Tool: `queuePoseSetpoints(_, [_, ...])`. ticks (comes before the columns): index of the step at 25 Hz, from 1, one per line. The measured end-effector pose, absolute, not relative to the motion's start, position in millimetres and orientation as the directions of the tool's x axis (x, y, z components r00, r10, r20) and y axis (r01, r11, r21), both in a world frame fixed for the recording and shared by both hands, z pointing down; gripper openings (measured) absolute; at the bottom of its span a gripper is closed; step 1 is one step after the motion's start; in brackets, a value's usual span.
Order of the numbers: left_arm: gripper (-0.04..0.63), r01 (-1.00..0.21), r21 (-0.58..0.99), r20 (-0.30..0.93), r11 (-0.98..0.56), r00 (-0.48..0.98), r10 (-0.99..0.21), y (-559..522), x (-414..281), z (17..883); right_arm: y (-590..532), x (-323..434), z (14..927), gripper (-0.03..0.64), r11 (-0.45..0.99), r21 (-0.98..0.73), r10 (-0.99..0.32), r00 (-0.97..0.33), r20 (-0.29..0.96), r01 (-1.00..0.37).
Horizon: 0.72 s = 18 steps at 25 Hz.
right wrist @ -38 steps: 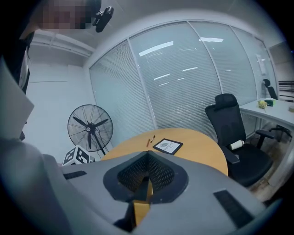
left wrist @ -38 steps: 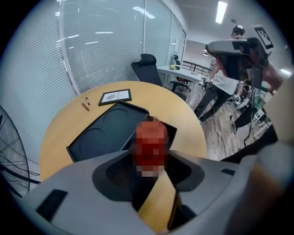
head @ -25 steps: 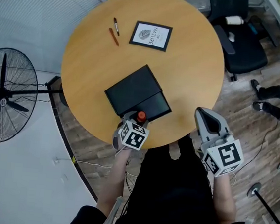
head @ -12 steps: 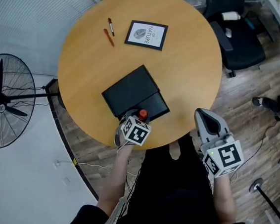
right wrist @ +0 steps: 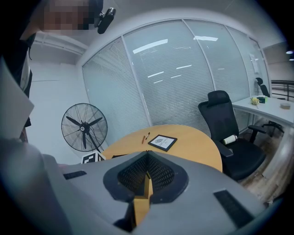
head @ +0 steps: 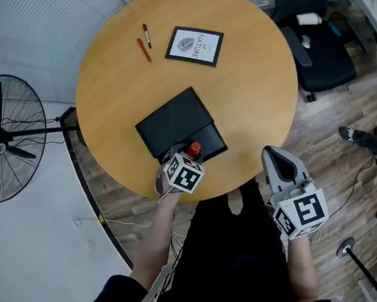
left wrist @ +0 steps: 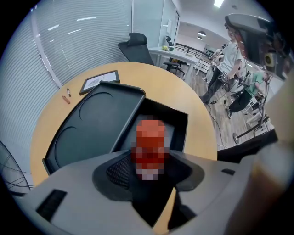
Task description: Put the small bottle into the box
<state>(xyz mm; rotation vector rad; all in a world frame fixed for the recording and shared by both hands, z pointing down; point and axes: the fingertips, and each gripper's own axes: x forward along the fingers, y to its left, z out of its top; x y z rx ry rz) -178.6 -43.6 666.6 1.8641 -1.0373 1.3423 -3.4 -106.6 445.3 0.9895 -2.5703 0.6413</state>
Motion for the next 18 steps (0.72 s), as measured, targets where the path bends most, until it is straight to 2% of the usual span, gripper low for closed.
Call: queuePoseSetpoints(18, [0.21, -0.822, 0.039, 0.928, -0.569, 0.241, -0.284, -55, -162, 672, -105, 3, 447, 0.009, 0.643, -0.288, -0.565, -0.693, 0.448, -0.71])
